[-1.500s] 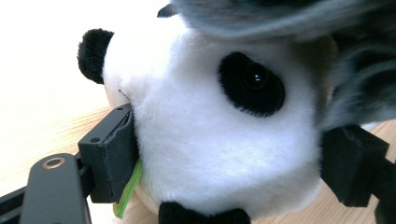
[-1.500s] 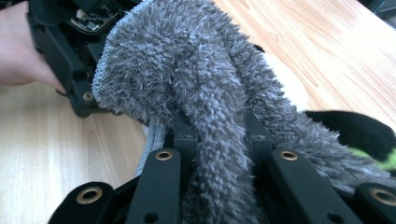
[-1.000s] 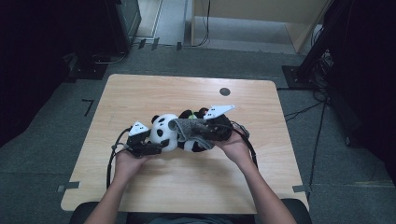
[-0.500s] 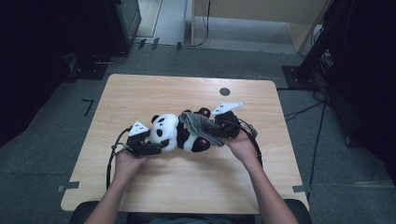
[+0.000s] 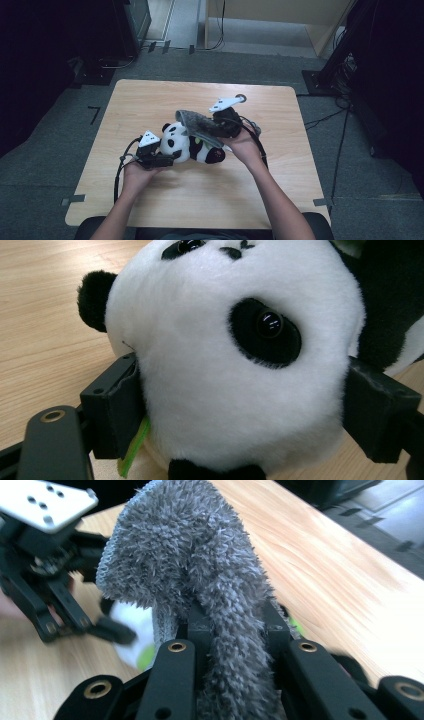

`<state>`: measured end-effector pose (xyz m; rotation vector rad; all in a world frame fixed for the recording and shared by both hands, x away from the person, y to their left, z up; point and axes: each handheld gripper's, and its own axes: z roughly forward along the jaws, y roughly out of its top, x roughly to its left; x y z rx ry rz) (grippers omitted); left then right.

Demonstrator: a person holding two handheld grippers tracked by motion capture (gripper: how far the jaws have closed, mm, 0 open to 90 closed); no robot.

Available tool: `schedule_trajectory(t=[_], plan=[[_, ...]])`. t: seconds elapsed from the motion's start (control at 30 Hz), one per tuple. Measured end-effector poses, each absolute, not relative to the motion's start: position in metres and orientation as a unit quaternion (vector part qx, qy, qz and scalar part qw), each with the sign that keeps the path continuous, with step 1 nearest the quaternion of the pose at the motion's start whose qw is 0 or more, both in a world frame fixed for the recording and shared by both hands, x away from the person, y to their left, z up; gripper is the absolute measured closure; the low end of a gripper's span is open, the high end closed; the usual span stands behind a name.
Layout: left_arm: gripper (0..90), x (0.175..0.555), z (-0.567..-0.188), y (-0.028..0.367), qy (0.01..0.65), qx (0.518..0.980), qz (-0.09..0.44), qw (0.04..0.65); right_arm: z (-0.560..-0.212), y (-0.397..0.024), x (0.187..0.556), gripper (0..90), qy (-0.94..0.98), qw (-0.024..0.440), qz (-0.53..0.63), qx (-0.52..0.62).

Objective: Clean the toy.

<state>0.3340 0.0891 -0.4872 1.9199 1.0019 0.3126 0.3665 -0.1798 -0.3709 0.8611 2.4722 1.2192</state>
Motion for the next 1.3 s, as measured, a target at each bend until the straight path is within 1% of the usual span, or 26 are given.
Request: schedule_trajectory(t=[0.17,0.27,0.3,0.4,0.43,0.53,0.57,0.77,0.9,1.03,1.3], plan=[[15.0,0.334,-0.487,0.089,0.406,0.781,0.128,0.457,-0.380,-0.144,0.380,73.9,0.866,0.092,0.403,0.283],[14.9,0.333,-0.487,0.089,0.405,0.780,0.129,0.458,-0.389,-0.129,0.383,73.2,0.877,0.082,0.386,0.274],[14.8,0.332,-0.488,0.089,0.406,0.778,0.130,0.461,-0.392,-0.125,0.383,71.6,0.880,0.080,0.382,0.271],[14.8,0.332,-0.489,0.090,0.406,0.776,0.130,0.465,-0.398,-0.116,0.385,60.9,0.883,0.080,0.386,0.255],[14.8,0.332,-0.489,0.090,0.407,0.775,0.130,0.465,-0.399,-0.115,0.385,61.8,0.883,0.081,0.386,0.255],[14.9,0.331,-0.489,0.090,0.409,0.776,0.133,0.462,-0.399,-0.111,0.384,69.8,0.885,0.079,0.385,0.250],[14.8,0.330,-0.489,0.089,0.409,0.777,0.133,0.461,-0.398,-0.110,0.382,70.9,0.886,0.079,0.384,0.246],[14.8,0.330,-0.489,0.088,0.414,0.776,0.131,0.458,-0.402,-0.109,0.372,73.0,0.895,0.083,0.379,0.220],[14.9,0.331,-0.489,0.089,0.417,0.775,0.126,0.457,-0.406,-0.120,0.369,73.6,0.891,0.068,0.390,0.223],[15.0,0.331,-0.489,0.090,0.417,0.774,0.123,0.460,-0.408,-0.131,0.366,74.5,0.892,0.066,0.389,0.222],[15.0,0.332,-0.488,0.090,0.418,0.773,0.119,0.462,-0.406,-0.157,0.355,75.1,0.894,0.089,0.383,0.215]])
